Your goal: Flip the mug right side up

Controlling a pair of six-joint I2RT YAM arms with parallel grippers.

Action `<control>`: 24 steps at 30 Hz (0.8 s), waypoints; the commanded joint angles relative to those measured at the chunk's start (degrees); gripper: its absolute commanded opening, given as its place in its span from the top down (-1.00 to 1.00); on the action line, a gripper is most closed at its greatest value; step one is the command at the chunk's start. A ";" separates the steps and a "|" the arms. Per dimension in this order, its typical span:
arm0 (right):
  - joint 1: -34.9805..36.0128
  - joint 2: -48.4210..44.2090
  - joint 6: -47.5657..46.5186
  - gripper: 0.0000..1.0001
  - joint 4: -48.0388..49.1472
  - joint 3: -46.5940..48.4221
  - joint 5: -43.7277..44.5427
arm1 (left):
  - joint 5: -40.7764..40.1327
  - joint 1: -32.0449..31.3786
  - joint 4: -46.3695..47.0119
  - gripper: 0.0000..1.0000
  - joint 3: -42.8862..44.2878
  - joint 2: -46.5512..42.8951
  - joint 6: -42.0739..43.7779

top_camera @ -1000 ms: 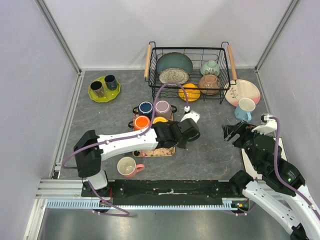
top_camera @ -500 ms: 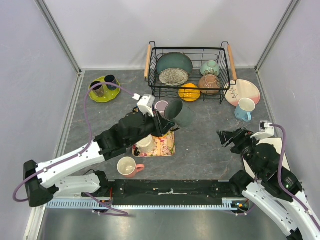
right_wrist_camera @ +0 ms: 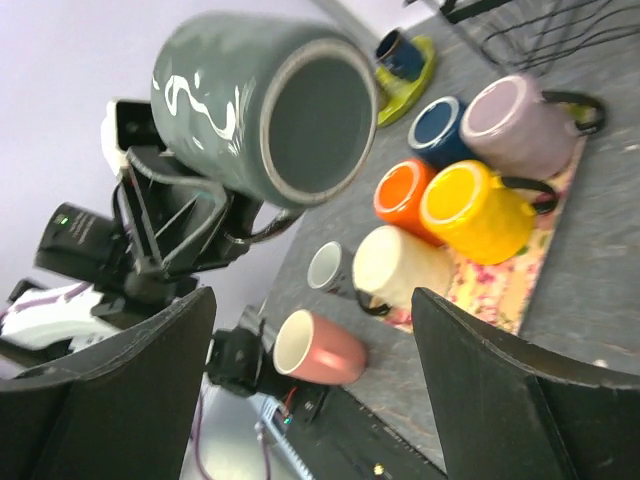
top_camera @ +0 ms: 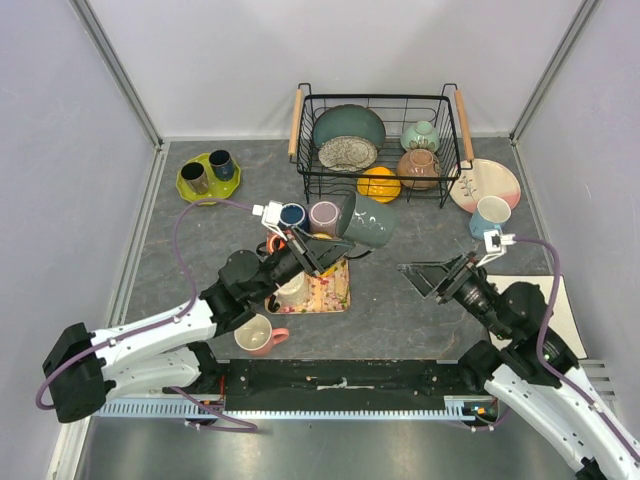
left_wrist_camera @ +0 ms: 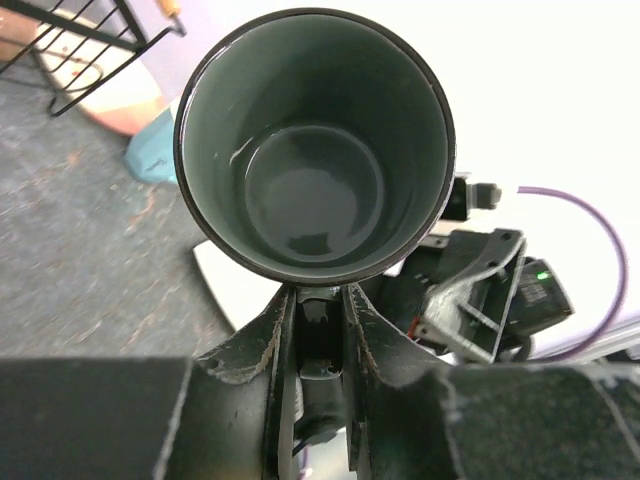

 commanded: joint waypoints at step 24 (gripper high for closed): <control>0.12 20.65 9.26 -0.53 47.00 -7.67 -13.95 | 9.84 1.61 31.45 0.96 -3.32 6.35 -14.63</control>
